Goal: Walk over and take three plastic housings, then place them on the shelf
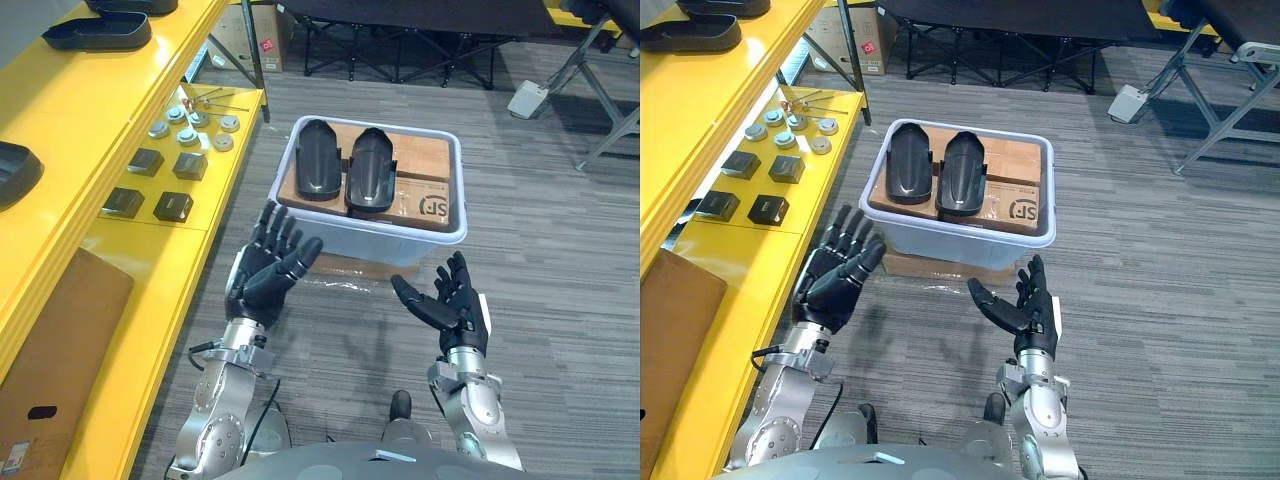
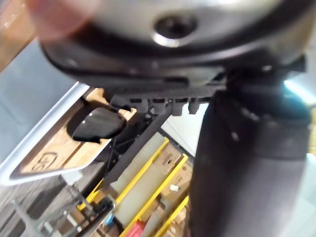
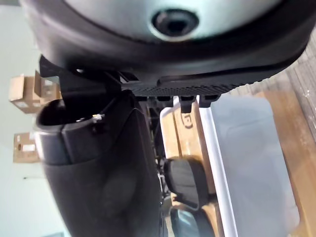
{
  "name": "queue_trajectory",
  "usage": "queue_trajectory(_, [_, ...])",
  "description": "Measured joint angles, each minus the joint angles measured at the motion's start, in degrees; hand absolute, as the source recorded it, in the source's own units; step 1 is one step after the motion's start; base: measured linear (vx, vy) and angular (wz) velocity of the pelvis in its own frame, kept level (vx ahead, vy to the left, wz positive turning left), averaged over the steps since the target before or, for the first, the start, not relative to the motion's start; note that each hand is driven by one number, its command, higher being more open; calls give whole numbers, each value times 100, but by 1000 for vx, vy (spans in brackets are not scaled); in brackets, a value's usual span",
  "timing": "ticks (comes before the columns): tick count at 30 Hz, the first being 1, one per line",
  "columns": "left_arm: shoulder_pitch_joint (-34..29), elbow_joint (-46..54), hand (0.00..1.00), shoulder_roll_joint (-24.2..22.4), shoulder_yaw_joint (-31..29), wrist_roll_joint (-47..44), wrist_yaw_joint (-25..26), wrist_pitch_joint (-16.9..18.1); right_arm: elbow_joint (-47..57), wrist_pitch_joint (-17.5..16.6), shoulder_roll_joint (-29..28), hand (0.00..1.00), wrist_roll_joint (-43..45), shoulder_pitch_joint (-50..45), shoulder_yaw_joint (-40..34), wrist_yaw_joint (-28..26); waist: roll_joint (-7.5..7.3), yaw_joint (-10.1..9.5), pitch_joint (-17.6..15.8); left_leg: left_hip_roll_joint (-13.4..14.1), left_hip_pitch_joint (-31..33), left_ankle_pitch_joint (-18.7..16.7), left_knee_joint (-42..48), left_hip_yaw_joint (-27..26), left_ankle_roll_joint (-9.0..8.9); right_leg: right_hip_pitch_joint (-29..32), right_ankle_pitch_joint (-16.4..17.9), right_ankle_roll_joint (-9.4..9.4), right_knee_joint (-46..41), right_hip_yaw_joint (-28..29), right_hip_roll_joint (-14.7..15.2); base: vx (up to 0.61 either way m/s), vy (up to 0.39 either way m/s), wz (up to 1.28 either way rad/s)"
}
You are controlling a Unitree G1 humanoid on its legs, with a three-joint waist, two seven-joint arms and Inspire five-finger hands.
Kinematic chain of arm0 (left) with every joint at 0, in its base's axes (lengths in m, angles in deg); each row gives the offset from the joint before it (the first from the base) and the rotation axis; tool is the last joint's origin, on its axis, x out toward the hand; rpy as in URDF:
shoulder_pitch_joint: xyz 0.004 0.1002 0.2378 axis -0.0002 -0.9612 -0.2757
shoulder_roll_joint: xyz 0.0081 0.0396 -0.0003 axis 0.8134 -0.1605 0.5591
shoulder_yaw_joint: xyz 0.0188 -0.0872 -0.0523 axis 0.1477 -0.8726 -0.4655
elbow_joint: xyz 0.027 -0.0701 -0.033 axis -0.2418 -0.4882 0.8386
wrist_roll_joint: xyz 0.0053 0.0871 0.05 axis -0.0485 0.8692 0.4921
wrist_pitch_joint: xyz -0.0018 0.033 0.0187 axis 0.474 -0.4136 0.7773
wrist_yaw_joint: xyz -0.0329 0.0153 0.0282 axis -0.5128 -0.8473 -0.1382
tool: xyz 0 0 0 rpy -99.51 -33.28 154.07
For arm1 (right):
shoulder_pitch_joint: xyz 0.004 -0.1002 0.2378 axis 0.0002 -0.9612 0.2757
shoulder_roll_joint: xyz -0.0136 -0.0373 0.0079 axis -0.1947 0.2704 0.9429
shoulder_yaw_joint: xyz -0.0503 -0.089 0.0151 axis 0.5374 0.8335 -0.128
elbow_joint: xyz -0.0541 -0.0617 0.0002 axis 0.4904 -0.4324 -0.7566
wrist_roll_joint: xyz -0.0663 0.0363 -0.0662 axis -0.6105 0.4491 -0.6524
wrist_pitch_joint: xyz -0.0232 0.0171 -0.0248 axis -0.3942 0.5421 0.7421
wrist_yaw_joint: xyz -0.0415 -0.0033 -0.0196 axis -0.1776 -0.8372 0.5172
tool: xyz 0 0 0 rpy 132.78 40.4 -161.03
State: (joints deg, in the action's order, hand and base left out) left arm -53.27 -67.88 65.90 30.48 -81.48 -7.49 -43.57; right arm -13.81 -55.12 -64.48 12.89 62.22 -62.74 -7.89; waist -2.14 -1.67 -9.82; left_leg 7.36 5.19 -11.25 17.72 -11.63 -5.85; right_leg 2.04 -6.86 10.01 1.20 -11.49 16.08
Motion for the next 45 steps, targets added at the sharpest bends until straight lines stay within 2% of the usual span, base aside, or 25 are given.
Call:
queue_trajectory(5, [-89, -59, 100, -61, -435, 689, 487, -1, -76, 159, 13, 100, 257, -134, -690, -177, 142, 97, 77, 26, -228, 49, -214, -84, -13, -135, -8, 3, 73, -15, -42, -18, -30, -7])
queue_trajectory(9, [-117, -284, 100, -193, -640, 993, 648, -1, -79, 350, 31, 100, 455, -132, -646, -262, 223, 179, 127, 26, -421, 123, -413, -146, -16, -185, -7, 1, 84, -5, -66, -18, -24, -8])
queue_trajectory(13, [-266, -287, 100, -290, -637, 928, 654, 0, -314, 423, 27, 100, 467, 127, -149, -373, 226, 141, 133, 51, -471, 3, -227, -179, -32, -213, -14, -8, 52, 134, -92, -31, 6, -15])
queue_trajectory(16, [-285, -287, 100, -339, -639, 941, 669, -3, -401, 485, -56, 100, 445, 209, 95, -369, 191, -13, 141, 25, -543, -149, -78, -205, -4, -218, -15, -9, -63, 234, -64, -51, 61, -21])
queue_trajectory(19, [-311, -286, 100, -332, -655, 1051, 673, -26, -420, 540, -207, 100, 448, 250, 284, -405, 99, -168, 190, -90, -566, -333, -59, -105, 124, -60, -13, -23, -308, 86, -34, -79, 60, -24])
queue_trajectory(22, [-322, -287, 100, -315, -682, 1028, 716, -80, -405, 671, -205, 100, 388, 190, 430, -593, 70, -118, 211, -80, -560, -329, -91, 6, 159, -29, 87, -178, -395, -98, -80, -8, -1, -3])
queue_trajectory(24, [-313, -287, 100, -325, -604, 1028, 806, -80, -404, 758, -170, 100, 375, 125, 449, -597, 81, -79, 225, -62, -400, -257, -84, 283, 151, -36, 103, -203, -315, -275, -150, 54, -52, 27])
queue_trajectory(28, [-362, -287, 100, -344, -529, 1008, 824, -144, -406, 758, -8, 100, 196, 127, 448, -562, 147, -80, 238, -56, -277, -150, -98, 581, 72, -134, 103, -205, -190, -559, -191, 74, -37, 37])
queue_trajectory(30, [-458, -286, 100, -344, -537, 1004, 829, -144, -406, 758, 60, 100, 207, 144, 447, -562, 173, -143, 248, -45, -355, -141, -122, 706, 58, -228, 107, -209, -177, -569, -220, 69, -16, 10])
queue_trajectory(33, [-590, -286, 100, -331, -537, 1032, 874, -140, -406, 743, 97, 100, 472, 215, 445, -603, 220, -175, 264, -45, -332, -142, -74, 806, 58, -320, 217, -297, -145, -651, -228, 11, -2, 19])
queue_trajectory(38, [-585, -319, 100, -335, -521, 1000, 857, -123, -428, 740, 99, 100, 655, 108, 405, -617, 448, -265, 166, 127, -202, -159, 131, 891, 114, -506, 356, -293, -156, -890, -371, -47, -45, 23])
queue_trajectory(41, [-711, -338, 100, -320, -442, 1049, 739, -116, -432, 705, 92, 100, 648, 104, 305, -601, 438, -275, 170, 128, -382, -75, -156, 842, 195, -516, 429, -274, -228, -854, -369, -47, -30, 3])
queue_trajectory(45, [-749, -338, 100, -242, -258, 1003, 683, -112, -430, 629, 86, 100, 705, 79, 222, -594, 404, -275, 165, 127, -411, -104, -100, 732, 181, -406, 555, -246, -470, -702, -316, -28, 25, -10])
